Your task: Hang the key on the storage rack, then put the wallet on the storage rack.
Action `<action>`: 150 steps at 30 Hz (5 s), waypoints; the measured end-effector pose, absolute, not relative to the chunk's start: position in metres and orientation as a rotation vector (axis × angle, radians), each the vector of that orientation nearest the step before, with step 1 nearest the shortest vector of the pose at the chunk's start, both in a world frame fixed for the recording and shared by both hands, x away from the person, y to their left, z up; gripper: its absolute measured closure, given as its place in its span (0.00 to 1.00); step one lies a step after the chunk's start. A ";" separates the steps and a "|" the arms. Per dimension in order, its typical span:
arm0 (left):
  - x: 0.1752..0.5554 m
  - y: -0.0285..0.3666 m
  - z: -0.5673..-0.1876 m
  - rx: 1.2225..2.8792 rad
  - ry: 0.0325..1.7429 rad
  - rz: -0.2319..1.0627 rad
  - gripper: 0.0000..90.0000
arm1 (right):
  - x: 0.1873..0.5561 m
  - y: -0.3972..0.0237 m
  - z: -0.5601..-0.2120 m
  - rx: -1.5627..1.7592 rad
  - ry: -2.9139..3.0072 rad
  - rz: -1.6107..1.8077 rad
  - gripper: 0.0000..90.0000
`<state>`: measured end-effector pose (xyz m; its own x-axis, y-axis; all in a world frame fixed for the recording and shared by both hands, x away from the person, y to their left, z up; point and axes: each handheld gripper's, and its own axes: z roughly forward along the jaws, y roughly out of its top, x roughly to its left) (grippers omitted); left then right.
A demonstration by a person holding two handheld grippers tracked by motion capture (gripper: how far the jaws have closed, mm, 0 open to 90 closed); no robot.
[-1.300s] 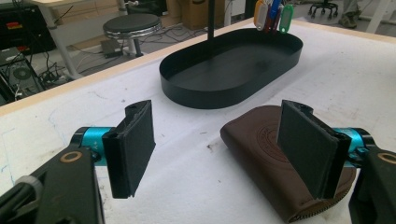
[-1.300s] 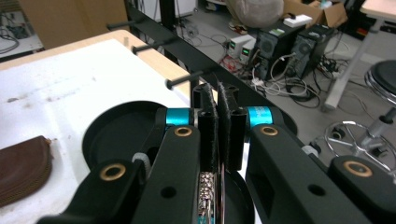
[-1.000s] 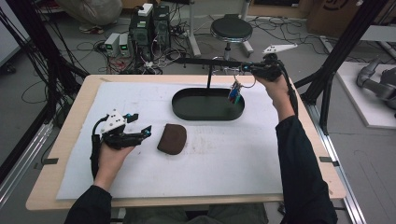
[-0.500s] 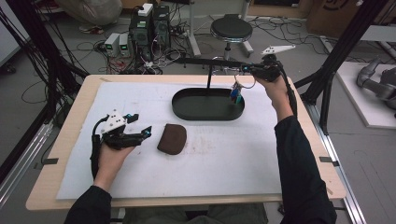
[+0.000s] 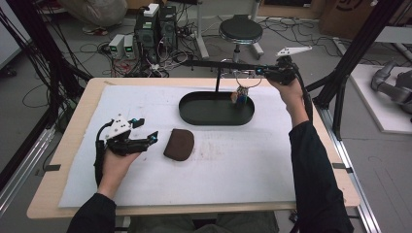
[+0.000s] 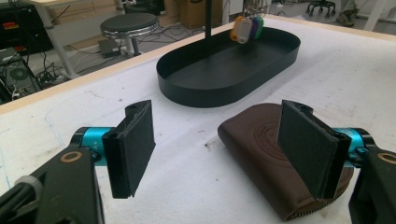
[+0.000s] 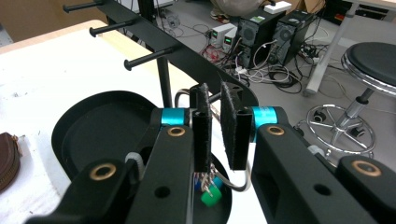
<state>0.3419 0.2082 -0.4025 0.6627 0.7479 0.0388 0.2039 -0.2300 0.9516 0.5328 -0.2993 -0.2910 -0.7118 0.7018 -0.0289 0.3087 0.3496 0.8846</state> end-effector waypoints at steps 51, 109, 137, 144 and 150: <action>0.346 0.211 -0.395 1.754 0.792 0.619 0.26 | 0.361 -0.351 -0.357 0.971 2.035 1.521 0.31; 0.343 0.197 -0.401 1.775 0.824 0.551 0.24 | 0.368 -0.365 -0.385 1.051 2.029 1.471 0.26; 0.348 0.176 -0.439 1.876 1.119 0.118 0.58 | 0.367 -0.366 -0.386 1.038 2.027 1.448 0.28; 0.347 0.174 -0.440 1.865 1.103 0.066 0.77 | 0.366 -0.365 -0.386 1.036 2.033 1.446 0.28; 0.346 0.174 -0.441 1.841 1.071 0.072 0.82 | 0.366 -0.365 -0.385 1.023 2.032 1.448 0.28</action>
